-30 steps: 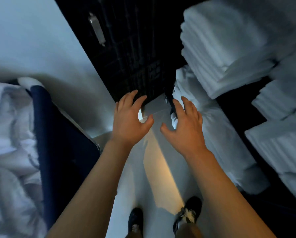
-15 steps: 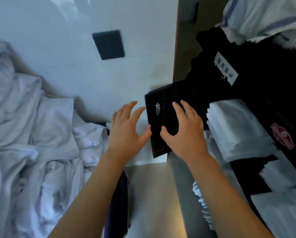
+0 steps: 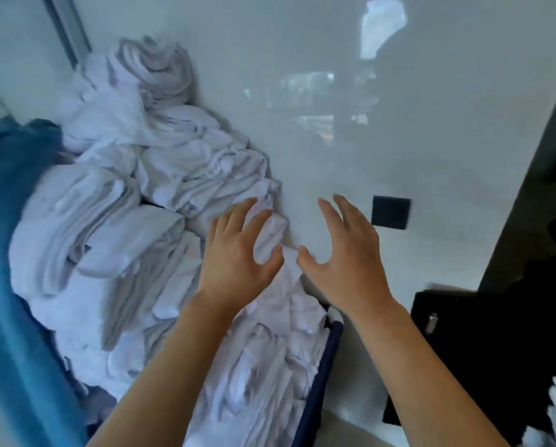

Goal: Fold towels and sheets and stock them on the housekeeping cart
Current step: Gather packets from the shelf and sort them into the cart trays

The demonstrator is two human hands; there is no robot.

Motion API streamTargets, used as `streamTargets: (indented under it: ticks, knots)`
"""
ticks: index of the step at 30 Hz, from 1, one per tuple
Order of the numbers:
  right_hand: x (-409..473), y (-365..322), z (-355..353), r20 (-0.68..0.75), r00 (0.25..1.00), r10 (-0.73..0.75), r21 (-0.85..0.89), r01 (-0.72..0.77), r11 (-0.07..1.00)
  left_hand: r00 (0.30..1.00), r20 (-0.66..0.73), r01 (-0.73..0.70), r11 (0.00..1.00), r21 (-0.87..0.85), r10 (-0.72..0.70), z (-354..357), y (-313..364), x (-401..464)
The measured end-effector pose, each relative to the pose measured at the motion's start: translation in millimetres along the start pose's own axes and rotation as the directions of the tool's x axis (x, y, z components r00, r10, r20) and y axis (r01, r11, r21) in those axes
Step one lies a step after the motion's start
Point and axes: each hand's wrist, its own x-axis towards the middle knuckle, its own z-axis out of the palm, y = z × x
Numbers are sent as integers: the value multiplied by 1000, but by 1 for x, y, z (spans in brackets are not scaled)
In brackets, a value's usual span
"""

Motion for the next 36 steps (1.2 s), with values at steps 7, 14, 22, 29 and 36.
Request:
streamTargets:
  ticks: [7,14,22,29,36]
  knots:
    - [41,-129,20,-2,963,-270,151,267,952,977,-177,159,950,267,-114,-138,-67,-28]
    - [54,-256,52,-14,887,-461,300,444,844,925,-322,339,821,460,-202,-263,-129,-70]
    - [62,-393,100,-74,812,-579,410,555,724,881,-416,442,700,560,-224,-379,-200,-106]
    - [68,-491,151,-115,783,-612,465,587,663,850,-474,499,639,586,-229,-447,-273,-141]
    - [59,-593,191,-111,749,-653,516,605,606,820,-511,556,573,602,-257,-517,-339,-188]
